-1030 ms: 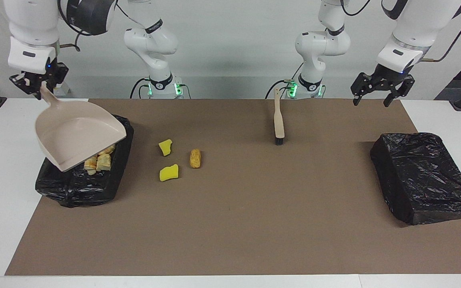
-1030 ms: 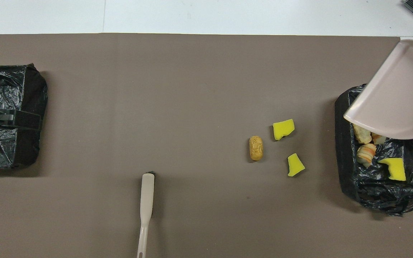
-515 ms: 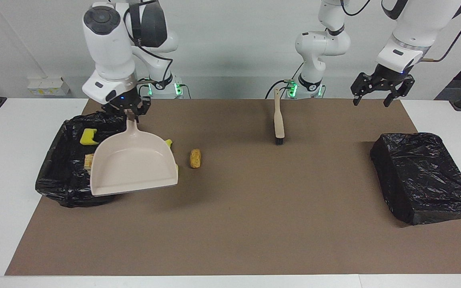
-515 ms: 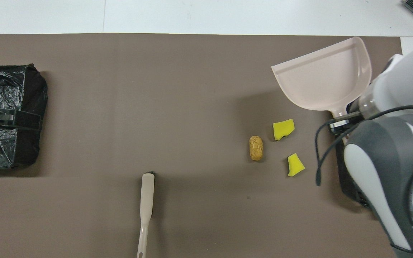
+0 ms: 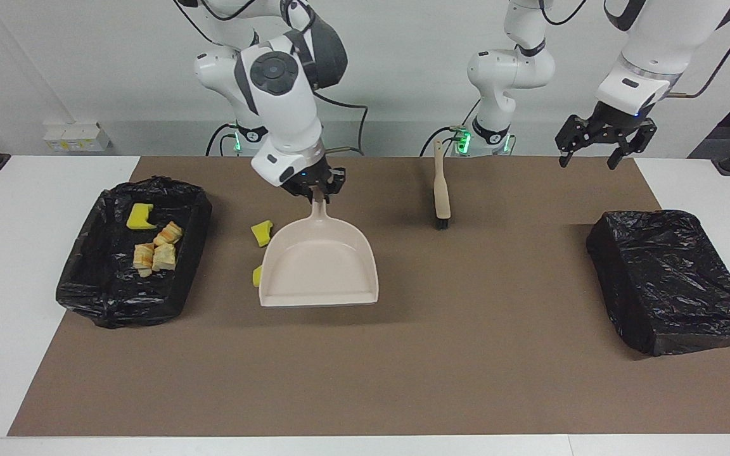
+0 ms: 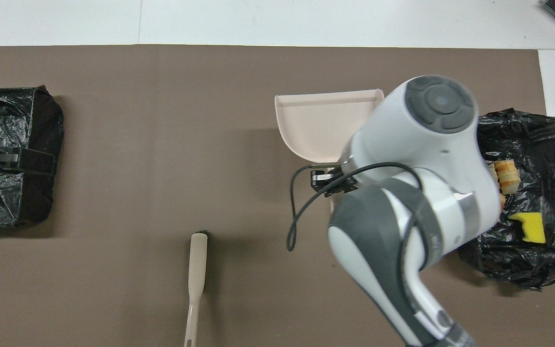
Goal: Sweep and dump trash in bin
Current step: 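Bring the empty dustpan back and set it on the table with the right gripper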
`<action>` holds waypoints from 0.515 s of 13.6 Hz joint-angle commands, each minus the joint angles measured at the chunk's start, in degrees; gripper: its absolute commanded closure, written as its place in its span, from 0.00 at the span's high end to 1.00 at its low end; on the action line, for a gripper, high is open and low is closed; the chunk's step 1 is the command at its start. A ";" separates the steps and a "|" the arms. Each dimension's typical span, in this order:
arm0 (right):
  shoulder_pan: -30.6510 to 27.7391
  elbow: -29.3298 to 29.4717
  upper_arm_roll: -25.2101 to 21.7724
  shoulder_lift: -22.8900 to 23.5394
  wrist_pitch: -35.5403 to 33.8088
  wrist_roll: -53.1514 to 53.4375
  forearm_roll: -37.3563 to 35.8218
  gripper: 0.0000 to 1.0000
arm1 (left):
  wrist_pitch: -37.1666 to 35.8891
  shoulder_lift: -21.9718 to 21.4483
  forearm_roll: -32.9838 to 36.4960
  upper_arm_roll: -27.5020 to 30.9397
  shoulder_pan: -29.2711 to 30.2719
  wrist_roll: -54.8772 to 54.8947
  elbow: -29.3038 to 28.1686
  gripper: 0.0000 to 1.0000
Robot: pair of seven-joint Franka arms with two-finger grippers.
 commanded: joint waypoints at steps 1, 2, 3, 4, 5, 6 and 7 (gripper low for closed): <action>5.21 1.04 -0.33 4.84 5.19 5.13 2.60 0.00 | -1.18 -0.06 0.67 -0.59 0.81 0.31 0.38 1.00; 6.18 1.04 -0.33 5.82 6.78 5.40 2.44 0.00 | -1.18 -0.06 0.67 -0.59 0.81 0.31 0.47 1.00; 7.50 1.12 -0.33 6.87 7.93 5.67 2.70 0.00 | -1.18 -0.06 0.67 -0.59 0.81 0.31 0.38 1.00; 9.25 1.12 -0.33 8.19 10.46 6.89 2.70 0.00 | -1.18 -0.06 0.67 -0.59 0.81 0.31 0.38 1.00; 10.75 1.12 -0.33 10.46 13.19 8.47 2.35 0.00 | -1.18 -0.06 0.67 -0.59 0.81 0.31 0.47 1.00; 11.81 1.21 -0.33 12.66 16.17 8.83 1.91 0.00 | -1.18 -0.06 0.67 -0.59 0.81 0.31 0.38 1.00; 12.43 1.21 -0.33 13.73 18.29 8.83 2.25 0.00 | -1.18 -0.06 0.67 -0.59 0.81 0.31 0.47 1.00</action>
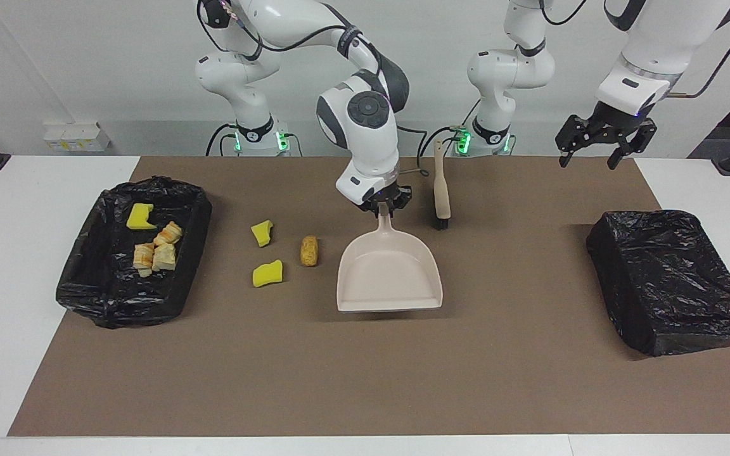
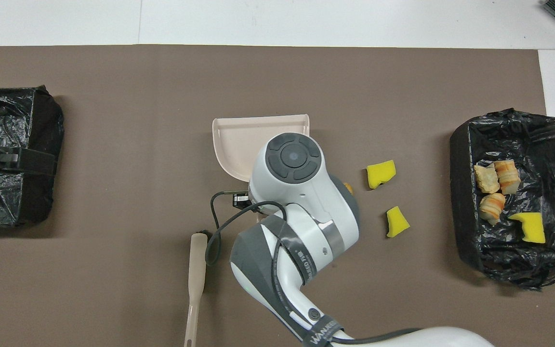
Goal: Sweep and dump trash in bin
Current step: 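Bring the empty dustpan back and set it on the table with the right gripper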
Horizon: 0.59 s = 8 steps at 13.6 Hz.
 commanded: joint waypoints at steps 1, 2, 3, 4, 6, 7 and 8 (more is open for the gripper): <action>0.97 1.24 -0.27 2.97 3.77 0.74 1.29 0.00 | -1.18 -0.06 0.67 -0.59 0.81 0.31 0.38 1.00; 0.88 0.89 -0.27 3.14 4.12 0.04 1.30 0.00 | -1.18 -0.06 0.67 -0.59 0.81 0.31 0.38 1.00; 1.15 0.89 -0.27 3.58 4.30 0.04 1.47 0.00 | -1.18 -0.06 0.67 -0.59 0.81 0.31 0.47 1.00; 1.23 0.97 -0.27 4.37 4.74 0.04 1.47 0.00 | -1.18 -0.06 0.67 -0.59 0.81 0.31 0.38 1.00; 0.97 0.89 0.00 4.64 5.53 -0.05 2.08 0.00 | -1.18 -0.06 0.67 -0.59 0.81 0.31 0.38 1.00; 0.88 0.80 0.00 4.73 5.79 -0.14 3.39 0.00 | -1.18 -0.06 0.67 -0.59 0.81 0.31 0.38 1.00; 0.88 0.71 0.00 4.81 5.97 -0.14 4.19 0.00 | -1.18 -0.06 0.67 -0.59 0.81 0.31 0.38 1.00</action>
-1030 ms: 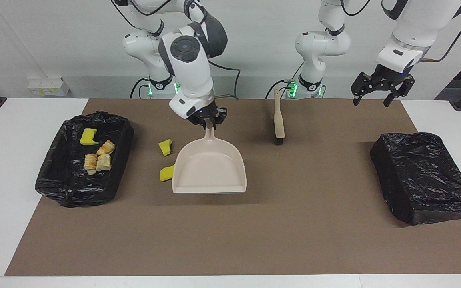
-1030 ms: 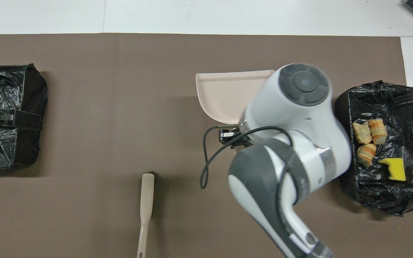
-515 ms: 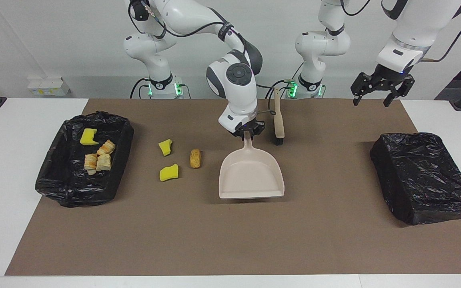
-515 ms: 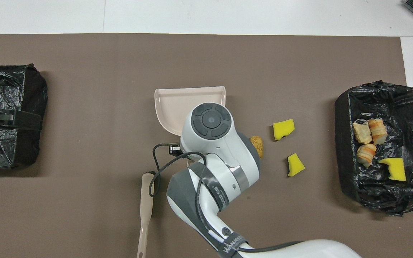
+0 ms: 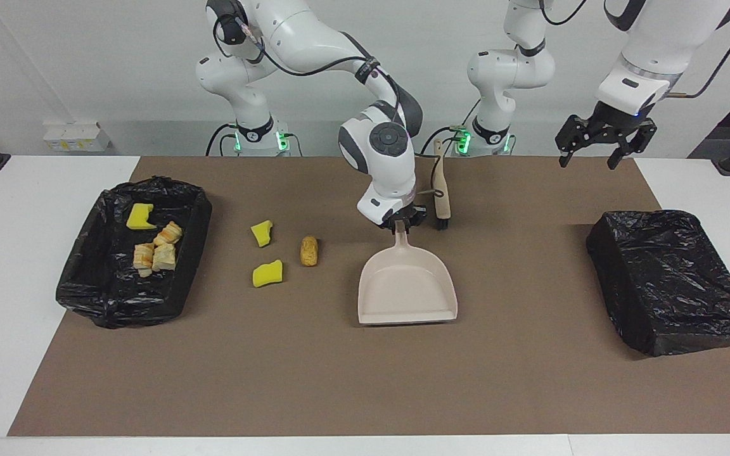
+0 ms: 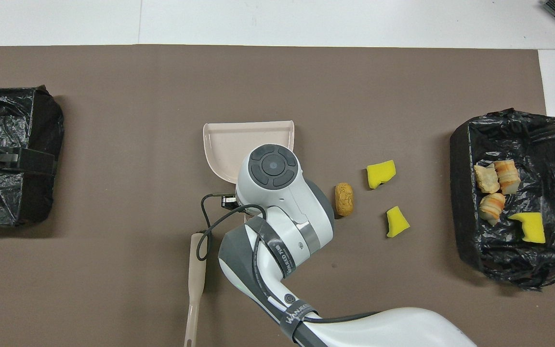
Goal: Sweep and dump trash in bin
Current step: 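Bring the empty dustpan back and set it on the table with the right gripper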
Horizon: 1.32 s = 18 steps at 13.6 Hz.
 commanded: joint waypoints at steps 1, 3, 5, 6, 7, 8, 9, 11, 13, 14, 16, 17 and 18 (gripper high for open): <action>-0.61 0.45 0.15 0.72 1.49 -0.37 2.78 0.00 | -1.18 -0.06 0.67 -0.59 0.81 0.31 0.38 1.00; 0.08 0.44 0.07 2.38 3.50 -0.54 3.92 0.00 | -1.18 -0.06 0.67 -0.59 0.81 0.31 0.38 1.00; -0.52 1.32 0.07 2.92 1.85 -0.28 3.49 0.00 | -1.18 -0.06 0.67 -0.59 0.81 0.31 0.38 1.00; -0.35 1.33 0.07 2.92 2.28 -0.28 3.57 0.00 | -1.18 -0.06 0.67 -0.59 0.81 0.31 0.47 1.00; -0.26 1.24 0.15 2.83 2.63 -0.54 3.66 0.09 | -1.18 -0.06 0.67 -0.59 0.81 0.31 0.38 1.00; -0.26 1.24 0.07 2.74 2.55 -0.54 3.05 0.52 | -1.18 -0.06 0.67 -0.59 0.81 0.31 0.47 1.00; -0.35 1.32 0.07 2.40 2.55 -0.63 3.13 1.00 | -1.18 -0.06 0.67 -0.59 0.81 0.31 0.38 1.00; -0.26 1.24 0.07 1.78 2.55 -0.02 3.40 1.00 | -1.18 -0.06 0.67 -0.59 0.72 0.31 0.47 1.00; 0.18 0.98 0.15 0.47 2.20 1.12 3.92 1.00 | -1.18 -0.06 0.67 -0.59 0.81 0.31 0.38 1.00; -0.34 0.80 0.24 -0.59 1.59 3.30 4.19 1.00 | -1.18 -0.06 0.67 -0.59 0.81 0.31 0.47 1.00; -0.96 0.62 0.15 -2.78 -1.29 5.87 7.78 1.00 | -1.18 -0.06 0.67 -0.59 0.81 0.31 0.47 1.00; -2.10 0.54 0.15 -4.10 -4.01 5.78 8.05 1.00 | -1.18 -0.06 0.67 -0.67 0.63 0.40 0.47 1.00; -2.89 0.53 0.15 -5.94 -7.43 5.70 8.06 1.00 | -0.66 -0.06 0.67 -0.76 0.28 0.22 0.47 1.00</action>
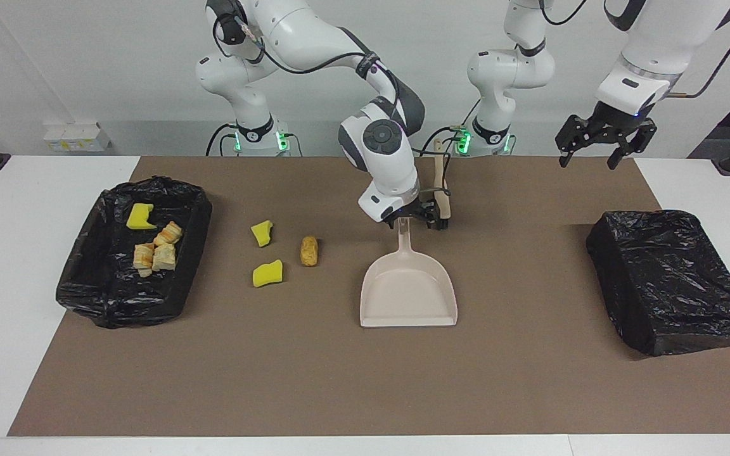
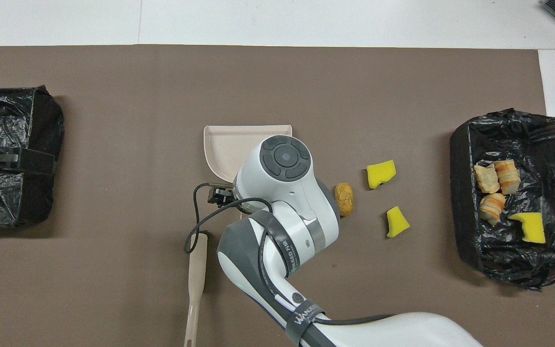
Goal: Sweep and dump trash in bin
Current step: 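Bring the empty dustpan back and set it on the table with the right gripper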
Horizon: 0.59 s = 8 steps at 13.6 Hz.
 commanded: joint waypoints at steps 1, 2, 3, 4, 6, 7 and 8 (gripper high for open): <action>-1.60 -1.04 0.41 -5.50 -7.33 0.88 1.70 1.00 | -0.83 -0.06 0.67 -0.76 0.02 0.22 0.47 1.00; 0.23 -2.69 0.41 -7.78 -8.13 2.36 1.79 1.00 | -1.18 -0.15 0.49 -0.85 -0.07 -0.04 0.29 1.00; 3.03 -5.58 0.41 -9.37 -6.66 4.90 2.49 1.00 | -1.18 -0.50 0.23 -1.03 -0.16 -0.13 -0.14 1.00; 4.54 -9.00 0.41 -11.65 -4.65 6.15 2.76 1.00 | -0.48 -0.68 -0.03 -1.20 -0.33 -0.65 -0.76 1.00; 8.49 -14.81 0.41 -14.56 1.15 7.47 3.63 1.00 | 0.83 -0.59 -2.48 -1.20 -2.52 -2.93 -2.77 1.00; 10.86 -15.62 0.41 -14.05 3.52 9.13 4.59 1.00 | 4.06 -0.42 -2.93 -1.20 -4.10 -3.12 -4.61 1.00; 13.49 -16.06 0.41 -12.04 7.03 11.41 4.78 1.00 | 8.01 0.11 -2.93 -1.20 -6.81 -4.16 -7.15 1.00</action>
